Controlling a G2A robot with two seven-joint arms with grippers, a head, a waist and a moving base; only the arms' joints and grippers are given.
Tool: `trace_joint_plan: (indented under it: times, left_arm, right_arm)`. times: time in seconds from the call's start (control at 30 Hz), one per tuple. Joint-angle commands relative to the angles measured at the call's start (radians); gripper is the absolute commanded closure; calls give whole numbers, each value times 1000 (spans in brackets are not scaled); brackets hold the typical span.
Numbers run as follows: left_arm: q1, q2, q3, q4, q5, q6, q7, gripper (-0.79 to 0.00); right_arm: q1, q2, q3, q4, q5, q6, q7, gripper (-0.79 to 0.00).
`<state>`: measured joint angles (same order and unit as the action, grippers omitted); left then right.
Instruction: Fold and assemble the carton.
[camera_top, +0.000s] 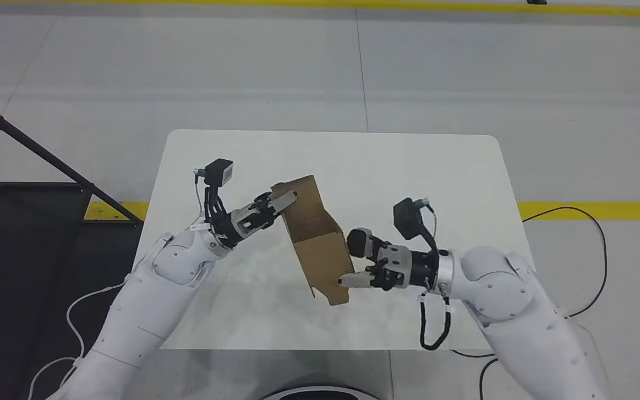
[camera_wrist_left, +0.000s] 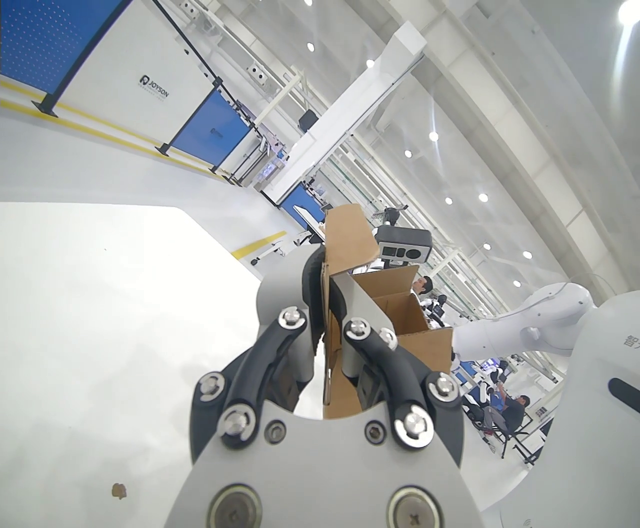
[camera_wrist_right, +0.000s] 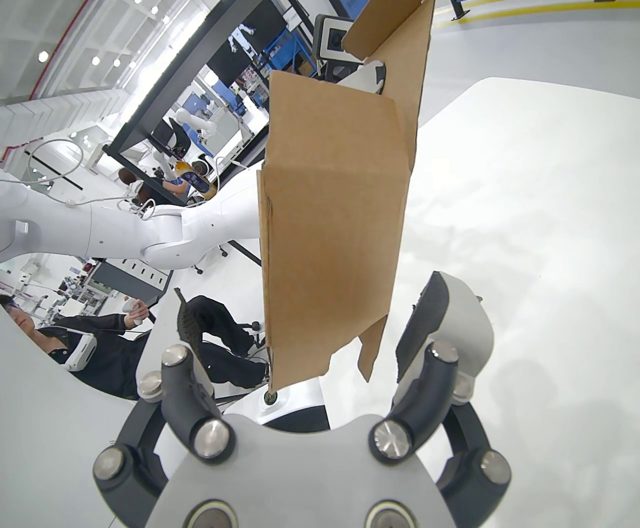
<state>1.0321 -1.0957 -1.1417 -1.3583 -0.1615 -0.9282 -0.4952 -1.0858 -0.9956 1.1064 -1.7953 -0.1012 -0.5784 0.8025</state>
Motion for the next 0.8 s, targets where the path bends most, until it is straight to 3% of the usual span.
trace_joint_plan:
  times: [0.0, 0.77]
  left_arm:
    - [1, -1, 2, -3, 1, 2, 1, 0]
    - [-3, -12, 10, 0, 6, -2, -4, 0]
  right_arm:
    - [4, -2, -8, -9, -35, 33, -14, -785]
    - [178, -54, -198, 61, -53, 127, 60, -785]
